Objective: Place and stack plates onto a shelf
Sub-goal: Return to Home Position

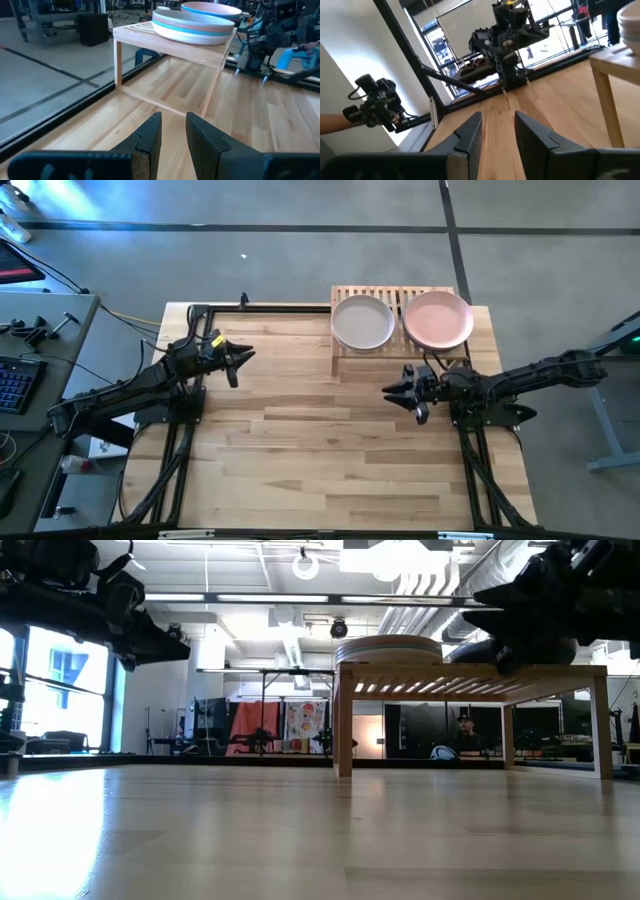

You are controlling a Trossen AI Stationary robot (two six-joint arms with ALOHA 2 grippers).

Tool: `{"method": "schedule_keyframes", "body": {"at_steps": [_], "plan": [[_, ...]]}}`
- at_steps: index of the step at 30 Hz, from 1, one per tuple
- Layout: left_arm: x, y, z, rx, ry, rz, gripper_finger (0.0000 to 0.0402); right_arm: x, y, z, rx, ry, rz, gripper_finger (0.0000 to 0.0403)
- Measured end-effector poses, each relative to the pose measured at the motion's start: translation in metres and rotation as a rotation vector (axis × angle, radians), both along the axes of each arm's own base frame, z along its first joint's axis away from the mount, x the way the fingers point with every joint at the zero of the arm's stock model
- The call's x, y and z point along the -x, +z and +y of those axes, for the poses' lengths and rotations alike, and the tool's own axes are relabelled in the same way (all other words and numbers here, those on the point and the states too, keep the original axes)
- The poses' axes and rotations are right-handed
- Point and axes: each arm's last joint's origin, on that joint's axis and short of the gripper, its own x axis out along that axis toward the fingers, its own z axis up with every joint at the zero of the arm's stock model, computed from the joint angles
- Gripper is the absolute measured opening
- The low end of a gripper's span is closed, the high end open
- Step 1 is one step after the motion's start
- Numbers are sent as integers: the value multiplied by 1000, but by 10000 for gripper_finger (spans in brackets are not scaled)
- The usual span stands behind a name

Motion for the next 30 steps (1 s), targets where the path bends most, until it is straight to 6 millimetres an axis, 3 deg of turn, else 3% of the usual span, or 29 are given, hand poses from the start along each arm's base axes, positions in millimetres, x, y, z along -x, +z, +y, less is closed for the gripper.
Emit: {"method": "schedule_keyframes", "body": {"at_steps": [5,12,17,21,30], "plan": [[1,0,1,-21,41,11,76,5,-14,0,-21,3,48,98],[1,0,2,-14,60,8,76,5,-13,1,-16,54,46,98],[2,0,4,-13,141,8,76,6,-23,1,-74,61,153,98],[1,0,2,-31,71,22,76,6,-27,3,-77,117,200,98],[1,-29,1,9,58,-2,76,7,-28,4,-122,147,217,98]]}}
